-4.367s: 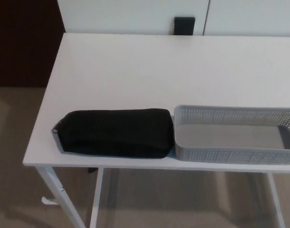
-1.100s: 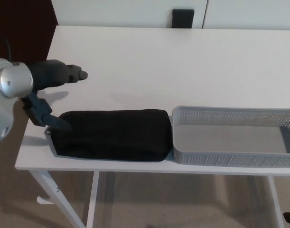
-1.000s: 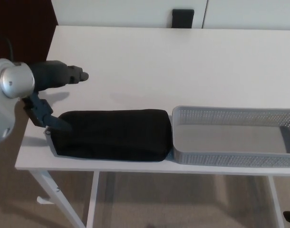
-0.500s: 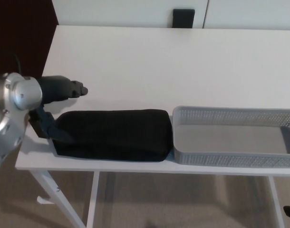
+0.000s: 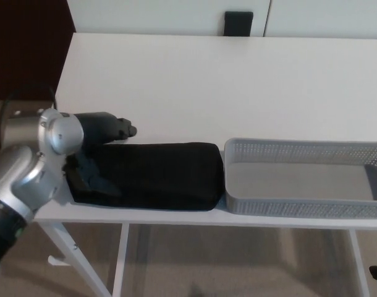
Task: The robot walk towards a table in front and pick up a black pencil case on the left hand side and put the pencil case into a small container on the right hand side
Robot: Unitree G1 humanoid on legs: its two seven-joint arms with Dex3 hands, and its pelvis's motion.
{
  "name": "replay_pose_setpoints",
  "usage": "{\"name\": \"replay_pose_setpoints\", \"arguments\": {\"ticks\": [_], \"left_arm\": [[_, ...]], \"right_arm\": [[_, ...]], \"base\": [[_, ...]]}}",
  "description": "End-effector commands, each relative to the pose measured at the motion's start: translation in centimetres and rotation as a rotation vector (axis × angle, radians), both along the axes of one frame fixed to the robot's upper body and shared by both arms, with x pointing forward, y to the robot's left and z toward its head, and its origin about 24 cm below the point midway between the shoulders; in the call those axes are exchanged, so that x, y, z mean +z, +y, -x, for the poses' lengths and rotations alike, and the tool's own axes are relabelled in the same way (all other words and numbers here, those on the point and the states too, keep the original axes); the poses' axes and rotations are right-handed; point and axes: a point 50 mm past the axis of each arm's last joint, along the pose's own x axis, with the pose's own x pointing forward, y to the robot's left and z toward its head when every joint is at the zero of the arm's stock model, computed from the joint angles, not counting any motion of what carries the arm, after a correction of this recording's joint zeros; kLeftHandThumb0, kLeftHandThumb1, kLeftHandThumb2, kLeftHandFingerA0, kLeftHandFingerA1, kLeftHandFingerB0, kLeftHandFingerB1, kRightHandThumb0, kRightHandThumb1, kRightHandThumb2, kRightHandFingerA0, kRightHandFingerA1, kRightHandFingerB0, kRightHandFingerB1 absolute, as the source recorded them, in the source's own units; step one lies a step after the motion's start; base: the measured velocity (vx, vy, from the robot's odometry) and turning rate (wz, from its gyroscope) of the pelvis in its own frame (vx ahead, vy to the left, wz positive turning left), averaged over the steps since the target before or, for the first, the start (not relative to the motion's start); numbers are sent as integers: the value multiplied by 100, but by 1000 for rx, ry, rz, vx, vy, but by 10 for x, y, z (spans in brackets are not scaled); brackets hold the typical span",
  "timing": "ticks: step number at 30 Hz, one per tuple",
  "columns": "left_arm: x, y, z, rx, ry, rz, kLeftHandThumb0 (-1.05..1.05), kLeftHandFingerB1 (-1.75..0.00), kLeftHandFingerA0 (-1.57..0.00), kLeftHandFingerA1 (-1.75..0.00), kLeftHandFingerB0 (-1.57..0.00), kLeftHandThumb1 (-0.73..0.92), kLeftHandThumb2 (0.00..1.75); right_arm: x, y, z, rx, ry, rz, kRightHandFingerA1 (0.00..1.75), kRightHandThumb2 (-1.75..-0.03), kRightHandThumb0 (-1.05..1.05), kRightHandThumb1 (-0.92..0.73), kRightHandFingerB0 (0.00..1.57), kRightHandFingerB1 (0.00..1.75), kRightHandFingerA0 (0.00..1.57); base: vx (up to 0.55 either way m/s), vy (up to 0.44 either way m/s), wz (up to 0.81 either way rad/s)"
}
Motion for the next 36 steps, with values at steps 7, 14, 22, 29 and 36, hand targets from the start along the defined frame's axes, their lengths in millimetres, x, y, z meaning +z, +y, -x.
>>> {"name": "replay_pose_setpoints", "arguments": {"ticks": [7, 14, 22, 29, 36], "left_arm": [[-16, -9, 2, -1, 29, -23, -60, -2, 0, 0, 0, 39, 80], [-42, -12, 11, -1, 98, -67, -61, 0, 0, 0, 0, 42, 81], [-72, -10, 31, -53, 141, -78, -24, -45, -79, -51, -69, 74, 61], [-72, -12, 33, -99, -93, -84, -29, -62, -55, -144, -58, 80, 69], [-65, -9, 33, -89, -223, -3, -33, -49, -67, -73, -56, 81, 69]], "right_arm": [[4, -5, -2, -26, -17, 11, 49, -58, -27, -64, 27, 36, 53], [6, -5, -6, -57, -28, -13, 62, -90, -21, -47, 14, 48, 44], [8, -5, -8, -53, -31, -6, 61, -90, -22, -47, 14, 49, 41], [12, -8, -14, -63, -46, -10, 48, -58, -26, -64, 27, 36, 49], [10, -7, -11, -46, -30, 3, 46, -59, -28, -65, 27, 35, 48]], "base": [[0, 0, 0], [0, 0, 0], [0, 0, 0], [0, 0, 0], [0, 0, 0]]}}
